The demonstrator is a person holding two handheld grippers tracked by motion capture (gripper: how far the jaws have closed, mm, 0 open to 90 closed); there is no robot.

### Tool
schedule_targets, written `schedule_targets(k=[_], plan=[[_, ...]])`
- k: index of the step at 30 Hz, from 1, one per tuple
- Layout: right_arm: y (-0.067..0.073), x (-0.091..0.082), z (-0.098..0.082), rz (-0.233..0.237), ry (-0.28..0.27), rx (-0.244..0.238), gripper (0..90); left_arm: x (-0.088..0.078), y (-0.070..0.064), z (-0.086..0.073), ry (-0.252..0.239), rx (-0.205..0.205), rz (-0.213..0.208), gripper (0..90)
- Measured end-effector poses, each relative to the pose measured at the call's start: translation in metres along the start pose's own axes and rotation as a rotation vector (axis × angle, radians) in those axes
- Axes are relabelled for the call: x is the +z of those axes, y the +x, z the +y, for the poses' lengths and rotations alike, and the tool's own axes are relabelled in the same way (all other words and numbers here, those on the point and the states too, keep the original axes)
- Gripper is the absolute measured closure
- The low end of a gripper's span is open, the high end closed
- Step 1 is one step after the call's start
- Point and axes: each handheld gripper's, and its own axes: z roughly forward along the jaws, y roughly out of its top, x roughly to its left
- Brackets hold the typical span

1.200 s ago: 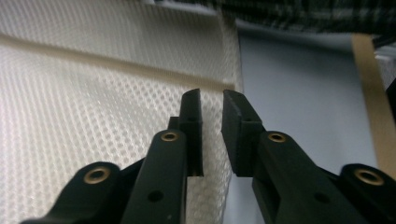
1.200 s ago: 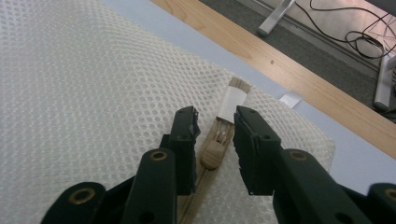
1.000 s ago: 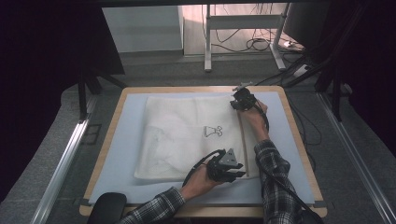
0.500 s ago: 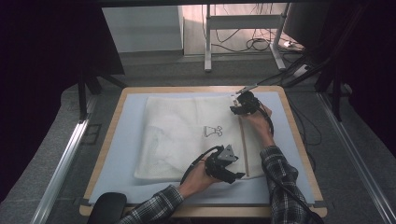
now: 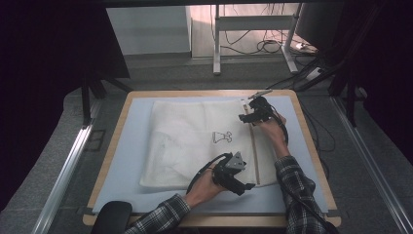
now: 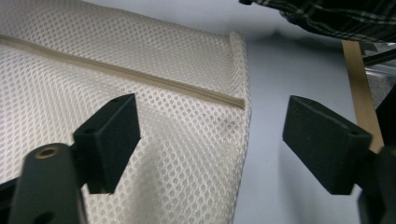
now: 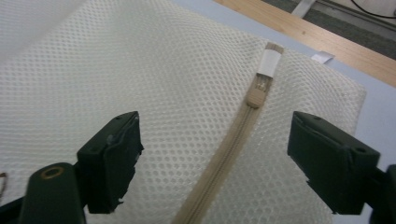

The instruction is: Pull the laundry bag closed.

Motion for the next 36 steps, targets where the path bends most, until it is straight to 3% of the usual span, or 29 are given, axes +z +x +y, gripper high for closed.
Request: schedule_targets(k=[3, 6, 9, 16, 20, 28, 36], plan=[[0.002, -0.003, -0.001, 0.025, 0.007, 0.021, 12.3, -0.001, 0.0, 0.0, 0.01, 0.003, -0.001, 14.2], [0.004, -0.003, -0.005, 0.066, 0.034, 0.042, 8.7, -0.002, -0.002, 0.001, 0.081, 0.027, 0.015, 8.1], [0.006, -0.005, -0.008, 0.079, 0.042, 0.052, 6.1, -0.004, -0.004, 0.0, 0.081, 0.042, 0.022, 6.6], [0.013, -0.017, -0.011, 0.075, 0.018, 0.036, 5.9, -0.01, -0.004, -0.001, 0.071, 0.024, 0.008, 5.7], [0.017, -0.022, -0.013, 0.077, 0.014, 0.027, 4.4, -0.011, -0.004, -0.003, 0.073, 0.038, 0.03, 3.4], [0.022, -0.036, -0.015, 0.08, -0.002, 0.021, 2.4, -0.02, 0.0, -0.006, 0.045, 0.029, 0.027, 1.1], [0.032, -0.045, -0.018, 0.077, -0.004, -0.013, 0.5, -0.032, 0.003, -0.01, 0.016, 0.006, 0.029, 0.7]])
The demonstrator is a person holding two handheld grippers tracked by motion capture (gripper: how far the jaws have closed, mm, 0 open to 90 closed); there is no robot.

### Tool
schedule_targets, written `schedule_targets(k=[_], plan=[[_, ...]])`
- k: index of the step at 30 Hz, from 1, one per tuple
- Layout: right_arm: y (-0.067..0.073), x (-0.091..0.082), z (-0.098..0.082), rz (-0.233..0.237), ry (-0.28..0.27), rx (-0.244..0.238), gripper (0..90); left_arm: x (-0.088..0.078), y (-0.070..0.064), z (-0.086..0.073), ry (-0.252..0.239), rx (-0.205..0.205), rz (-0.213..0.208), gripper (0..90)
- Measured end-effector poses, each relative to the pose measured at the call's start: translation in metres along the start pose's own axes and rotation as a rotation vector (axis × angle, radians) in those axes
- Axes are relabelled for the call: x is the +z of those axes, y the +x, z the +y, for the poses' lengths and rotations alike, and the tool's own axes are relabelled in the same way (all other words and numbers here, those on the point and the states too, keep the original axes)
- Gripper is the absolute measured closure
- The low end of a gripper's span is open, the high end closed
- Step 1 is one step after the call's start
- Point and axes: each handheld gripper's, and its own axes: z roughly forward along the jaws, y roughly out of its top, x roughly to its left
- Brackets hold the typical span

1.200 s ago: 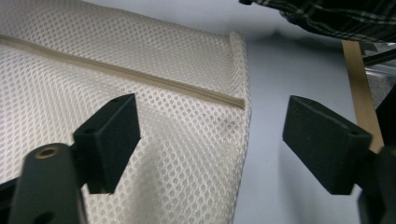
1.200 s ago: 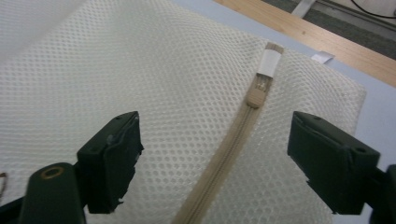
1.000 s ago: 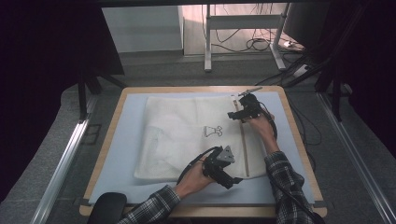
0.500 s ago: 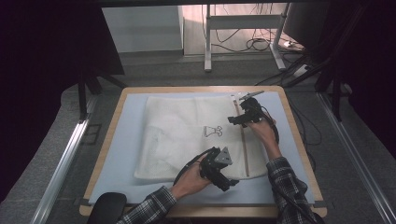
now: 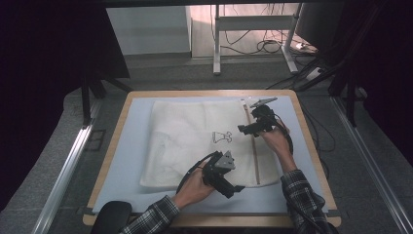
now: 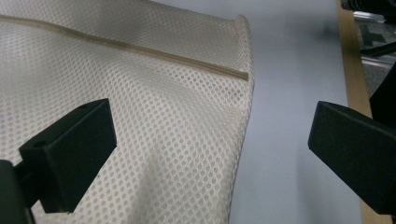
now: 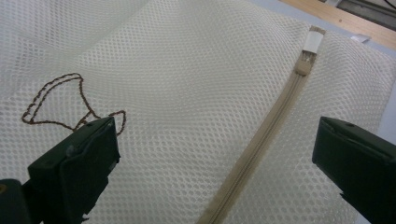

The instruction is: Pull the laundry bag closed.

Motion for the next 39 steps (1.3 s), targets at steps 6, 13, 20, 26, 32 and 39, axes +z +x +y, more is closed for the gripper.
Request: schedule_targets(k=[6, 13, 20, 26, 32, 39], plan=[[0.008, -0.007, -0.002, 0.0, -0.008, -0.023, 0.0, -0.008, 0.004, -0.005, -0.021, -0.039, 0.003, 0.5], [0.017, -0.013, -0.005, 0.004, -0.011, -0.043, 0.0, -0.015, 0.005, -0.009, -0.013, -0.01, 0.026, 0.1], [0.025, -0.018, -0.01, 0.012, -0.011, -0.053, 0.0, -0.016, -0.002, -0.011, 0.016, 0.037, 0.054, 0.0], [0.032, -0.025, -0.013, 0.005, -0.016, -0.075, 0.0, -0.021, -0.005, -0.013, 0.029, 0.052, 0.069, 0.0], [0.037, -0.032, -0.018, 0.005, -0.017, -0.083, 0.0, -0.026, -0.002, -0.016, 0.038, 0.046, 0.091, 0.0], [0.046, -0.042, -0.021, 0.007, -0.036, -0.102, 0.0, -0.036, -0.001, -0.017, 0.043, 0.052, 0.113, 0.0]])
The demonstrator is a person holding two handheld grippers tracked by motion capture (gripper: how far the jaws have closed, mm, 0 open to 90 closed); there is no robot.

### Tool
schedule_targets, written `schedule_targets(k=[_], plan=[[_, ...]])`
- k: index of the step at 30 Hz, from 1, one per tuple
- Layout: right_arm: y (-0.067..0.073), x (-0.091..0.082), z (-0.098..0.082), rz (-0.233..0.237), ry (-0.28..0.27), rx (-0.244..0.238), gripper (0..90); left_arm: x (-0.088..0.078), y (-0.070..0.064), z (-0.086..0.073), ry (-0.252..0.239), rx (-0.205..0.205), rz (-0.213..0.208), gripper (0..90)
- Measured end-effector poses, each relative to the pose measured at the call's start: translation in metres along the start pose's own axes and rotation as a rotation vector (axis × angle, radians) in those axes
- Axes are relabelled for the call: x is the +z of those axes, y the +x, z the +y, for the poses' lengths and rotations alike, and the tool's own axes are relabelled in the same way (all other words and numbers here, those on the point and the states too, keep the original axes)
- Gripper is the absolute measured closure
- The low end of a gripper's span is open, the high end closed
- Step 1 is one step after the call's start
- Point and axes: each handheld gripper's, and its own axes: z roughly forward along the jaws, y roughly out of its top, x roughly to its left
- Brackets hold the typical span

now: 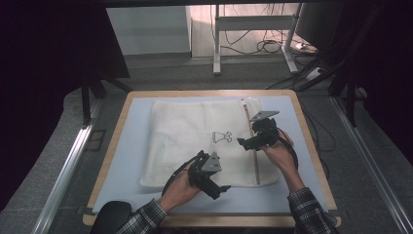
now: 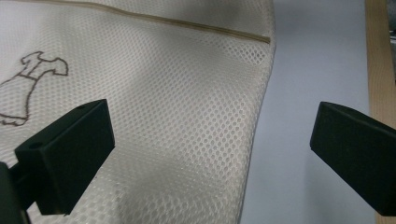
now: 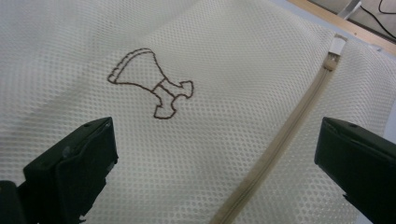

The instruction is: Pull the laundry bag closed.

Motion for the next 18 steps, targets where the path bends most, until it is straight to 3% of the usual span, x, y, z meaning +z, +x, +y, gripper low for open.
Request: schedule_targets(k=[18], plan=[[0.026, -0.015, -0.007, 0.027, -0.014, -0.048, 0.0, -0.02, 0.01, -0.014, -0.007, -0.048, 0.052, 0.0]])
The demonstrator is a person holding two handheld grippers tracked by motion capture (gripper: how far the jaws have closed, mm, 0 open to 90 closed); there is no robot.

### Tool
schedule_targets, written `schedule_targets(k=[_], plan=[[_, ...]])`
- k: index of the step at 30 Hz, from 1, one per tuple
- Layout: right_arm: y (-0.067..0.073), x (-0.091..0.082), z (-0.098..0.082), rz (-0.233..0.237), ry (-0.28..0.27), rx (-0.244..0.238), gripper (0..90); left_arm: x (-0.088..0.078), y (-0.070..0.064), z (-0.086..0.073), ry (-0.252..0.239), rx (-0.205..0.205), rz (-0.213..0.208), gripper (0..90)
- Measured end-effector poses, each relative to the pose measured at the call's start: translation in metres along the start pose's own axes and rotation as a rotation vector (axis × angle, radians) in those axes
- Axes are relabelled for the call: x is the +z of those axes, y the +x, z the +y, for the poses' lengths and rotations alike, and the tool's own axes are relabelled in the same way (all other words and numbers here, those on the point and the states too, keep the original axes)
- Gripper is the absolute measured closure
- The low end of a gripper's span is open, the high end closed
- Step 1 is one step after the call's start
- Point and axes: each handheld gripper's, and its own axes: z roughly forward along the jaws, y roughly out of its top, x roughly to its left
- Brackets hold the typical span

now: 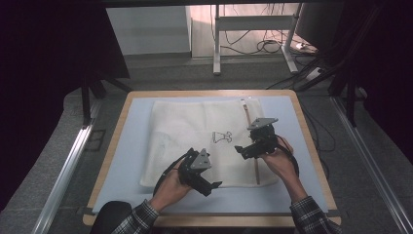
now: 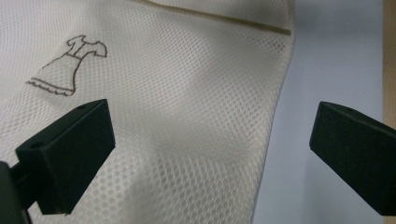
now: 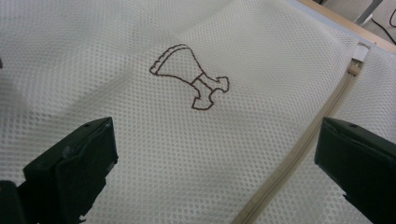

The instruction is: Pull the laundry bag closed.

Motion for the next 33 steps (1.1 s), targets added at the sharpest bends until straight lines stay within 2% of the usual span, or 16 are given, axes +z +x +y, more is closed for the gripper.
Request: schedule_targets(k=[6, 12, 21, 27, 30, 33], plan=[[0.005, -0.005, -0.007, -0.01, -0.022, -0.007, 0.0, -0.007, 0.005, -0.006, -0.001, -0.019, 0.013, 0.0], [0.009, -0.007, -0.013, -0.006, -0.021, -0.004, 0.0, -0.011, 0.009, -0.013, -0.013, -0.06, 0.011, 0.1], [0.014, -0.013, -0.019, 0.007, -0.026, 0.007, 0.0, -0.02, 0.012, -0.021, -0.018, -0.08, 0.024, 0.2], [0.018, -0.018, -0.023, -0.002, -0.045, 0.007, 0.3, -0.024, 0.014, -0.027, -0.016, -0.091, 0.035, 0.3], [0.02, -0.019, -0.026, -0.003, -0.036, 0.005, 0.3, -0.026, 0.015, -0.03, -0.017, -0.095, 0.043, 0.3], [0.022, -0.021, -0.03, -0.024, -0.031, 0.016, 0.7, -0.029, 0.016, -0.033, -0.02, -0.102, 0.051, 0.2]])
